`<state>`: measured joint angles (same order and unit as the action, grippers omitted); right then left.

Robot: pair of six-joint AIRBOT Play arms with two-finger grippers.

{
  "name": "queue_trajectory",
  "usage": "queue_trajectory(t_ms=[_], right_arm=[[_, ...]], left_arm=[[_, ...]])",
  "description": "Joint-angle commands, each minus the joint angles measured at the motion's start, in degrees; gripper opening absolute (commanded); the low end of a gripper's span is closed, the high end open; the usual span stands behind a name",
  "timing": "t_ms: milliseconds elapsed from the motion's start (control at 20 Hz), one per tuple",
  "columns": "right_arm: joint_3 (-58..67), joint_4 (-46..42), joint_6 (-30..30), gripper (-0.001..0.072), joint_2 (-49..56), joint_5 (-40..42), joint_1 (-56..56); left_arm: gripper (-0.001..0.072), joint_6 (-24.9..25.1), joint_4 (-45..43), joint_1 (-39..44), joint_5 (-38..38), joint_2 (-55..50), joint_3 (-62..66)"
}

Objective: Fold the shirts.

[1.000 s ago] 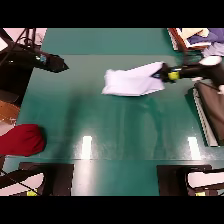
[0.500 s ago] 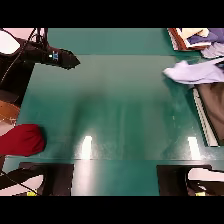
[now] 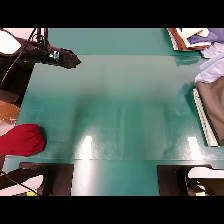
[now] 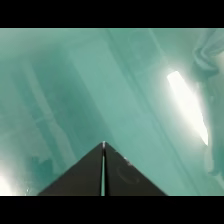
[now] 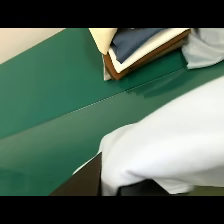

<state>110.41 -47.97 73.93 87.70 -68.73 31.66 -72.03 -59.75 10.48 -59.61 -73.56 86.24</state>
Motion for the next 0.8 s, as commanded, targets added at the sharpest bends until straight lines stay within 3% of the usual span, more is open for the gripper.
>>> queue_trajectory(t_ms=[0,300,650,700,750], right_arm=[[2.3,-10.4,1.1,0.0017,-3.2,-7.0,1.0],[-12.5,-12.3,2.5,0.0017,-12.3,-16.5,8.6],[-34.4,-24.3,3.0,0.0022,-23.4,-16.3,20.5],[-36.6,-24.2,3.0,0.0035,-24.2,-16.3,22.2],[-38.6,-24.3,3.3,0.014,-24.9,-16.3,23.8]], left_arm=[[0.0022,0.0,0.0,0.0,-1.5,0.0,0.0],[0.0022,0.1,0.0,0.0,-4.1,0.0,0.0],[0.0022,0.1,0.0,0.0,-4.6,0.0,0.0],[0.0022,0.5,0.0,0.0,-4.9,0.0,0.0],[0.0022,0.5,0.0,0.0,-5.1,0.0,0.0]])
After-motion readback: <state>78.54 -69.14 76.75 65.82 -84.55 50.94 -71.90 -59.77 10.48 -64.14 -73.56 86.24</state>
